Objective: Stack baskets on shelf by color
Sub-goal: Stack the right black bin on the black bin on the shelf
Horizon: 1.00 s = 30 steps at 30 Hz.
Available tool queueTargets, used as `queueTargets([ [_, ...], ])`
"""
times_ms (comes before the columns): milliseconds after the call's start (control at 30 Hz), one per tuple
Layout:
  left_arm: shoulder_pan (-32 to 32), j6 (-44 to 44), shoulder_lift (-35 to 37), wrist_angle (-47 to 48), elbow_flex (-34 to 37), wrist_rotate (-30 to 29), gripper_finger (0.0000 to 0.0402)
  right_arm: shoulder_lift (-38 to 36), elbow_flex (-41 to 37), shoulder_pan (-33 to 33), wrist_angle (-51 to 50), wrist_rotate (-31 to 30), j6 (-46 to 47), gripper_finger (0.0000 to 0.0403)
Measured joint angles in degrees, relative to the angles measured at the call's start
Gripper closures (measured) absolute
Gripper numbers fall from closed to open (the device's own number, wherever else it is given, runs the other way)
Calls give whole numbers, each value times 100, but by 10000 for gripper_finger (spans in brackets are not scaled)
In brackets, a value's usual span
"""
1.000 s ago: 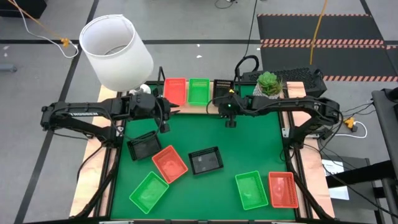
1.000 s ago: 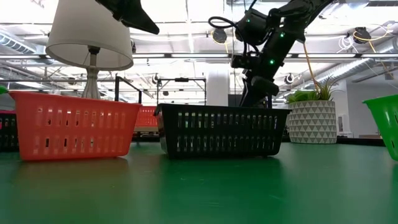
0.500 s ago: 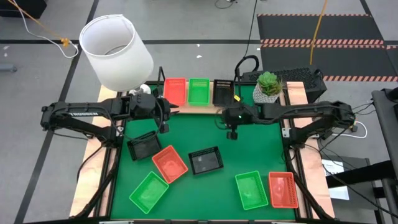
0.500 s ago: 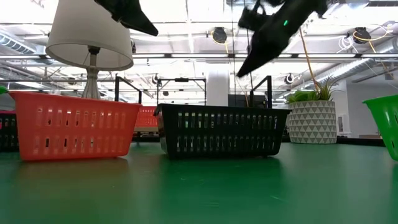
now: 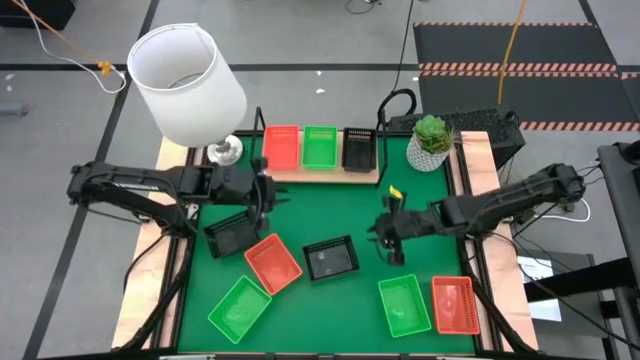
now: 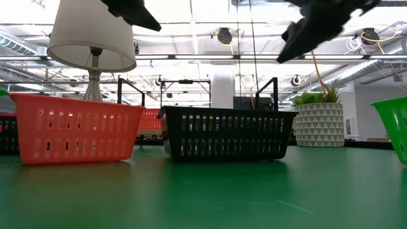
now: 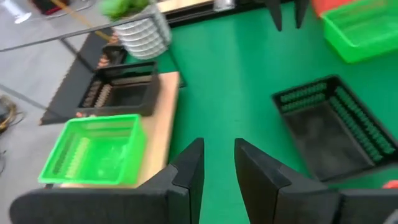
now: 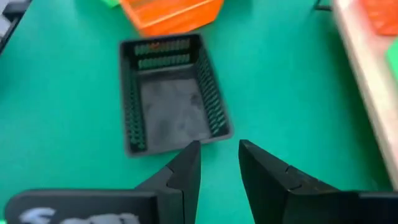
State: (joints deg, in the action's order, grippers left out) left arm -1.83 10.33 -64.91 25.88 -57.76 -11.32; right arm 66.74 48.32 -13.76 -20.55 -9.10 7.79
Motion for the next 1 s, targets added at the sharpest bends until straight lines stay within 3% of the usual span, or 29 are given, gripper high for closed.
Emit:
queueTargets([
  [233, -524, -40, -593, -440, -4, -34, 301, 0, -209, -256, 54, -133, 26, 301],
  [500, -1256, -47, -1717, -1297, -4, -71, 214, 0, -219, -286, 4, -124, -46, 301],
  [633, -1443, -168, -2019, -1235, -1, -60, 184, 0, -219, -286, 8, -116, -48, 300],
  [1000, -1906, -383, -2607, -1266, -219, 245, 176, 0, -219, -286, 13, -111, -74, 300],
])
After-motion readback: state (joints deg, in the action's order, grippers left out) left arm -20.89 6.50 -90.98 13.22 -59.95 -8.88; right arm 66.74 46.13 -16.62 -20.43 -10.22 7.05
